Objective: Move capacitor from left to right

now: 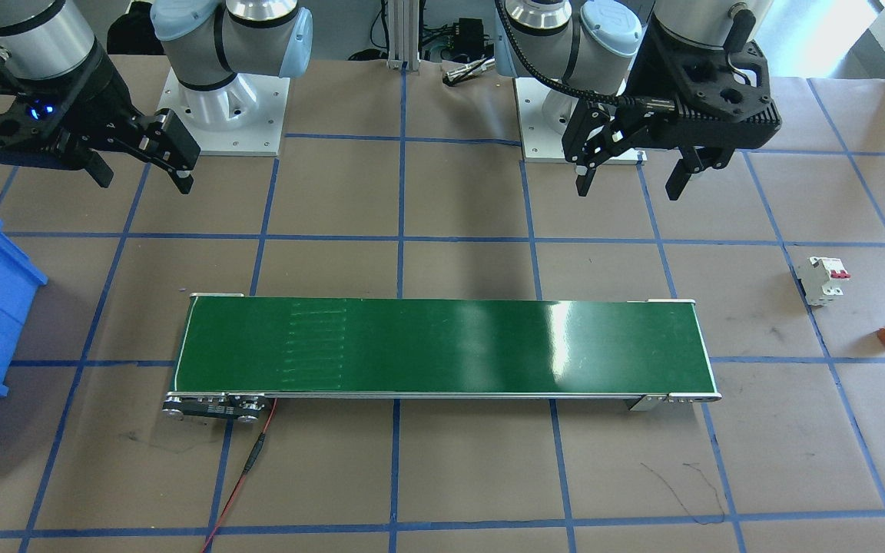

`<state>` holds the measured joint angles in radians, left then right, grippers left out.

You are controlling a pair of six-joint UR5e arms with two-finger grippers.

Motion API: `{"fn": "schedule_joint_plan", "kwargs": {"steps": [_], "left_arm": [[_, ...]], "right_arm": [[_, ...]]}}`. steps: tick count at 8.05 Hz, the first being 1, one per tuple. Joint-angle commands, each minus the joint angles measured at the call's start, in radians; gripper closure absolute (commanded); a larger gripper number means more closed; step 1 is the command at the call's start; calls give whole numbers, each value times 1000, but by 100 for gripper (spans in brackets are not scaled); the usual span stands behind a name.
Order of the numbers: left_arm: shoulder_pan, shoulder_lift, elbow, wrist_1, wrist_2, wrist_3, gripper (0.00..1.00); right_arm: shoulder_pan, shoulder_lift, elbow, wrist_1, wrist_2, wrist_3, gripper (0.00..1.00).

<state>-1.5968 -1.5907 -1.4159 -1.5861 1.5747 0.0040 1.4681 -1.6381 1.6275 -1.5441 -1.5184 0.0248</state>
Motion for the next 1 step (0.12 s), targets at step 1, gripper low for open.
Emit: {"fn": "schedule_joint_plan", "kwargs": {"steps": [1], "left_arm": [[0,0,0,0,1,-1,0]], "right_arm": [[1,-2,0,7,-11,-6,0]]}}
